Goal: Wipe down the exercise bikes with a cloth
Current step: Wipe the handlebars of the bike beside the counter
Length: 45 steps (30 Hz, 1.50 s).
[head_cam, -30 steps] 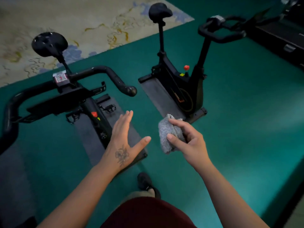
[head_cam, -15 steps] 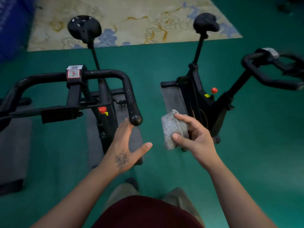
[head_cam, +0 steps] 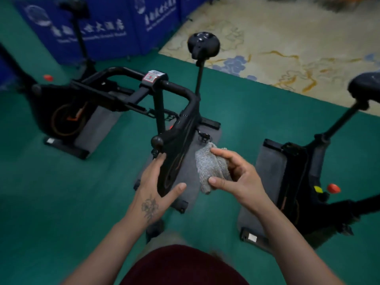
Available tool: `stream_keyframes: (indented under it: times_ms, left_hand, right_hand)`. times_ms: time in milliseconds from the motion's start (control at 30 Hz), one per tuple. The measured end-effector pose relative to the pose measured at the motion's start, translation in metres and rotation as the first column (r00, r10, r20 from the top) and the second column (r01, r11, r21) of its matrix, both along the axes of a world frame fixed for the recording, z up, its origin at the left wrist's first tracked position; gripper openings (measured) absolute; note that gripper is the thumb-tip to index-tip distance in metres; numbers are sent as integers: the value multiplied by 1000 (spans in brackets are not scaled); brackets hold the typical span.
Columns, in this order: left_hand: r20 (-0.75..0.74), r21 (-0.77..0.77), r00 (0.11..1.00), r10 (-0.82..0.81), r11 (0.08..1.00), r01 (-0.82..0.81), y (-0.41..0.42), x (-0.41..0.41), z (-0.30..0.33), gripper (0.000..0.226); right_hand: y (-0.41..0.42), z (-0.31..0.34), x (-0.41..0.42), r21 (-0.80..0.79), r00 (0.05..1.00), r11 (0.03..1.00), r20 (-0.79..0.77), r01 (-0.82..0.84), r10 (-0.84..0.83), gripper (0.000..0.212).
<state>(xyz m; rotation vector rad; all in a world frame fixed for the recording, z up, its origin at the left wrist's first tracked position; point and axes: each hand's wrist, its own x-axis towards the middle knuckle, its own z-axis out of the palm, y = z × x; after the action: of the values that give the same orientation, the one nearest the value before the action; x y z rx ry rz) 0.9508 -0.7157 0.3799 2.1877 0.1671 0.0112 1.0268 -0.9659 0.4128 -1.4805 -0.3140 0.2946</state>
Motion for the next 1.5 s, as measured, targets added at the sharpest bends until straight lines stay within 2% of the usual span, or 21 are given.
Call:
stream_keyframes:
  times_ms: [200,367,500,700,933,1100,1167,1367,1500]
  left_hand:
    - [18,30,987,161,986,-162,-29,-22,12,98]
    - [96,-6,945,312,950,-313,-37,-17,19,89]
    - [200,-86,903,380,925,-370,-35,1,18,93]
    - [334,-292,795,507,857,-424,-10,40,25,103]
    - [409,-270,739,535,845,-462,6,61,65,89]
    - [423,-221,683,595,799,-559,7,72,88,75]
    - [435,-196,635,638,755,-625,6,76,93,68]
    - [444,-173,429,786,545,-820,-10,98,101,56]
    - [407,-178,305,861,402,-898,-24,124,113,49]
  right_hand:
    - [-6,8,25,40,981,981,-23,-189,190,61]
    - [14,17,57,0,925,925,-17,-379,379,51]
    - [33,27,90,-23,875,875,17,-484,485,48]
    - [56,48,144,-136,755,766,130,-628,642,44]
    - [113,78,198,-98,633,652,166,-752,756,45]
    - [165,89,212,-76,460,475,154,-877,874,46]
    - [184,88,219,-67,393,405,149,-912,908,48]
    - [230,82,253,-48,144,153,150,-987,978,56]
    - [248,78,279,-2,-54,-54,125,-999,991,68]
